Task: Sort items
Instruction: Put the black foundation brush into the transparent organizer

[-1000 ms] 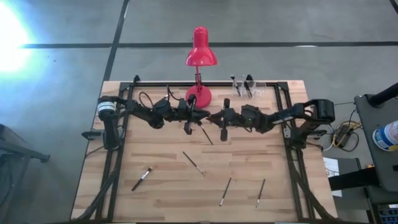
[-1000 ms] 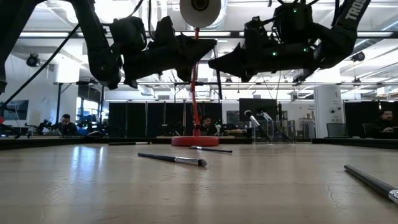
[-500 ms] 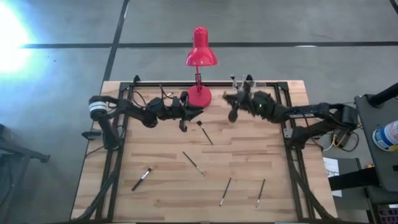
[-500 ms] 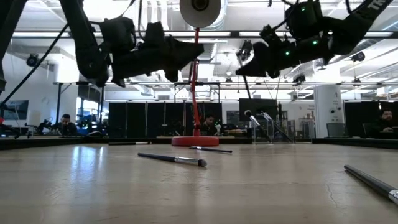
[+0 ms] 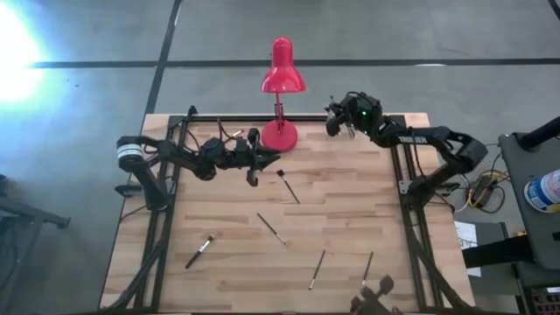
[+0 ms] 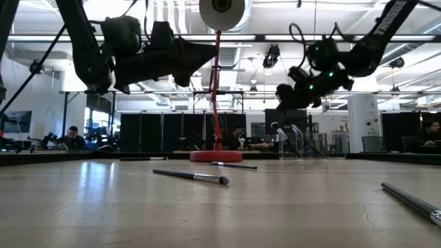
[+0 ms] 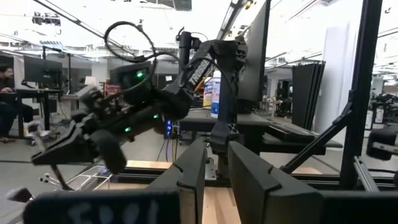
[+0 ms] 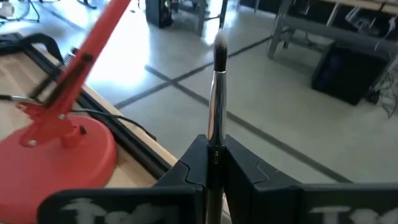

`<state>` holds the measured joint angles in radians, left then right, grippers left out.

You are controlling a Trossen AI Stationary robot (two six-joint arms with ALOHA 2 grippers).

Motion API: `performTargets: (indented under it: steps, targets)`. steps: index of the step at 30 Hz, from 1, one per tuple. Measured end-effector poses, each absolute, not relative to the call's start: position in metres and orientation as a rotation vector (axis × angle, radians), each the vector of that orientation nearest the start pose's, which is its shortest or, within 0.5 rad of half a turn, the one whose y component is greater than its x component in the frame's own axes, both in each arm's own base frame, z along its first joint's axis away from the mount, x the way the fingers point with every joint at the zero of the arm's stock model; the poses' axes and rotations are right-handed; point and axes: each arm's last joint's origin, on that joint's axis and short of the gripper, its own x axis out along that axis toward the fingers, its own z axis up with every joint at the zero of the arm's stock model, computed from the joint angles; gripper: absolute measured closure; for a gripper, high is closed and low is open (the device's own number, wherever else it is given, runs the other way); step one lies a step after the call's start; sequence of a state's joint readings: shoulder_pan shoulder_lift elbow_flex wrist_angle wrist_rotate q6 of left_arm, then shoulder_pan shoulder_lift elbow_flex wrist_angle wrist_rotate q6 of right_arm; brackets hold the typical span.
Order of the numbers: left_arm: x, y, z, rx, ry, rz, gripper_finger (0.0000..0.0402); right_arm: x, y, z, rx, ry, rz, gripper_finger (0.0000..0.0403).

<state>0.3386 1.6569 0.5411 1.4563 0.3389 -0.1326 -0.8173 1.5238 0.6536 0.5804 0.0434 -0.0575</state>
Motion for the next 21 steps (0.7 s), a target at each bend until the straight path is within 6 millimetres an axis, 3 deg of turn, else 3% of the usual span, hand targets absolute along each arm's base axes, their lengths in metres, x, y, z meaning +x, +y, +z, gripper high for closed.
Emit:
performTargets:
  steps: [9,21]
  targets:
    - [0.281,0.089,0.200,-0.032,-0.282,-0.019,0.0337,0.216,-0.235,0.166,0.109,0.377,-0.856,0.0379]
    - [0.281,0.089,0.199,-0.030,-0.275,-0.018,0.0337,0.213,-0.232,0.161,0.148,0.434,-0.856,0.0376]
